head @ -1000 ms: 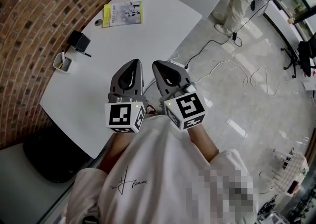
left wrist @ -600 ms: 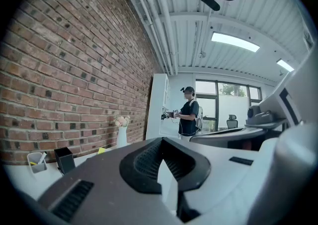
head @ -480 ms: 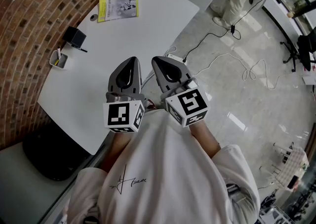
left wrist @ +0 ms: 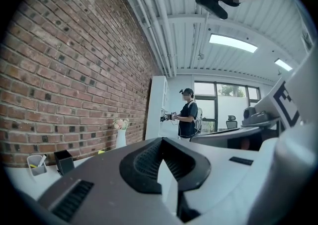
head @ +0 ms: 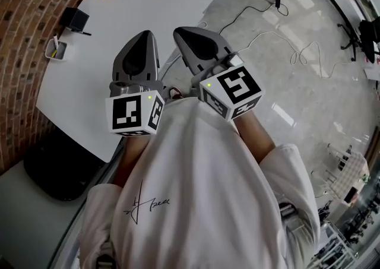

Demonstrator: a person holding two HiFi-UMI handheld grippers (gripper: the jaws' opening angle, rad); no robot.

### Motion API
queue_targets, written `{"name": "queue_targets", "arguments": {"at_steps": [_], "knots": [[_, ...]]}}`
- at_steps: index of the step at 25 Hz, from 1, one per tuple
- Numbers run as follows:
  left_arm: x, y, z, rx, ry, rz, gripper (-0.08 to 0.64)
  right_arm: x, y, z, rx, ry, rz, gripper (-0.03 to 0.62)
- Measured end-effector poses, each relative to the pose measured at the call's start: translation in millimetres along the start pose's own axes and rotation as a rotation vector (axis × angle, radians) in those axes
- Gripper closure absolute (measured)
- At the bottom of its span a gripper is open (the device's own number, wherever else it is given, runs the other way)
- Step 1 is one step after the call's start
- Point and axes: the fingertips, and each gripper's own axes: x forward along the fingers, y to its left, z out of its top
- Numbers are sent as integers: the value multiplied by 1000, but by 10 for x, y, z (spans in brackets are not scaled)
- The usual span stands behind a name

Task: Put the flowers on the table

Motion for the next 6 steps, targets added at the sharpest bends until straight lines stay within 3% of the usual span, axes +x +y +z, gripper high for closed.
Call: {"name": "queue_targets", "arguments": {"at_steps": [6], "knots": [[-64,-2,6,29,-15,3,555,-21,95,-18,8,-14,97,569]]}}
